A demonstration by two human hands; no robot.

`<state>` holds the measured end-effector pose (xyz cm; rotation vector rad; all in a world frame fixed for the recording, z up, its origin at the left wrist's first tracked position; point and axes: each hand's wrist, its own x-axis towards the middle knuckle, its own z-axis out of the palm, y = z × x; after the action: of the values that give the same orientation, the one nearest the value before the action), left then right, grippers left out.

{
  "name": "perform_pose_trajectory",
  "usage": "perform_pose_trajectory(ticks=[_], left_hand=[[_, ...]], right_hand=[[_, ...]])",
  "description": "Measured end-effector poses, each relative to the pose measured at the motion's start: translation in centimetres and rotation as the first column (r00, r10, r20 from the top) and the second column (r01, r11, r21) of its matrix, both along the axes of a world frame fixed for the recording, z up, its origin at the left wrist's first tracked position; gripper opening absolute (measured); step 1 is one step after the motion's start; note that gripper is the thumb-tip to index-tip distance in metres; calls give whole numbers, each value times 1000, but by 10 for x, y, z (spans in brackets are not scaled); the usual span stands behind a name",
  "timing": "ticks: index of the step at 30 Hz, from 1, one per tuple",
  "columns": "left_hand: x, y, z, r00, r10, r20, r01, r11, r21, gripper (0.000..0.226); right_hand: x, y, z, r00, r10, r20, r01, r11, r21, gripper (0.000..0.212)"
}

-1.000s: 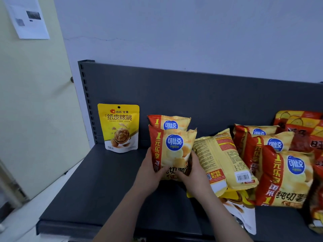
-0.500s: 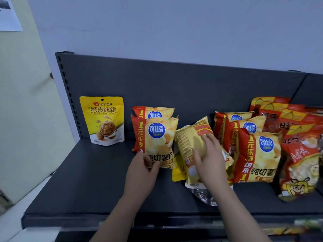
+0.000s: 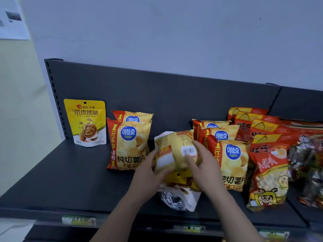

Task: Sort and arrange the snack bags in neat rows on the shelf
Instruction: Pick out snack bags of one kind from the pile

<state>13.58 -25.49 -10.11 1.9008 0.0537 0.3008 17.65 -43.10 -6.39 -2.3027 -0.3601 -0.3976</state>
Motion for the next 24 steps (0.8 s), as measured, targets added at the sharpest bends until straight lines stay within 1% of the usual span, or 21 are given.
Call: perform_pose_trajectory(ticks=[3,5,8,9,10,11,13,14,15,17,18,20,21,24], left_hand=[[-8,-4,20,978,130,161,-129,992,-18,60],[-12,-7,34,957,169,238,-165,986,-37,47],[-18,-10,53,936,174,306,-167,985,-49,17],[-20,-9,58,928,185,324,-181,983,-43,14],[-21,-6,61,925,192,327,-187,981,-46,18],[-23,-2,61,933,187,306,-178,982,-58,31],[-29,6,60,961,152,230,-120,982,-146,71],[-34,10,59,971,128,200,-90,977,-191,79],[-39,14,57,976,118,181,-80,976,-203,79],[-47,23,51,981,126,149,-101,981,-163,74],[-51,28,48,981,138,133,-119,983,-143,76],[-58,40,41,978,182,97,-169,977,-132,82],[-60,47,38,975,209,80,-197,971,-135,80],[-64,59,36,967,247,60,-237,962,-139,51]], right_hand=[[-7,-12,19,999,37,23,-40,992,123,55],[-13,-16,31,997,66,28,-71,975,212,59],[-20,-16,44,992,112,55,-124,935,332,60],[-21,-15,47,991,121,62,-135,925,356,62],[-21,-12,50,989,130,65,-144,917,373,64],[-22,-9,52,988,142,62,-154,911,383,66],[-23,1,53,981,186,50,-191,908,372,61],[-23,8,52,977,209,40,-210,909,359,54],[-22,15,49,974,227,29,-222,908,354,49],[-20,30,41,971,239,2,-222,896,384,37],[-18,39,36,970,244,-14,-217,885,413,33],[-17,55,30,967,249,-53,-200,872,447,36],[-18,63,27,965,255,-69,-198,870,451,38],[-17,83,23,958,272,-88,-205,869,450,32]])
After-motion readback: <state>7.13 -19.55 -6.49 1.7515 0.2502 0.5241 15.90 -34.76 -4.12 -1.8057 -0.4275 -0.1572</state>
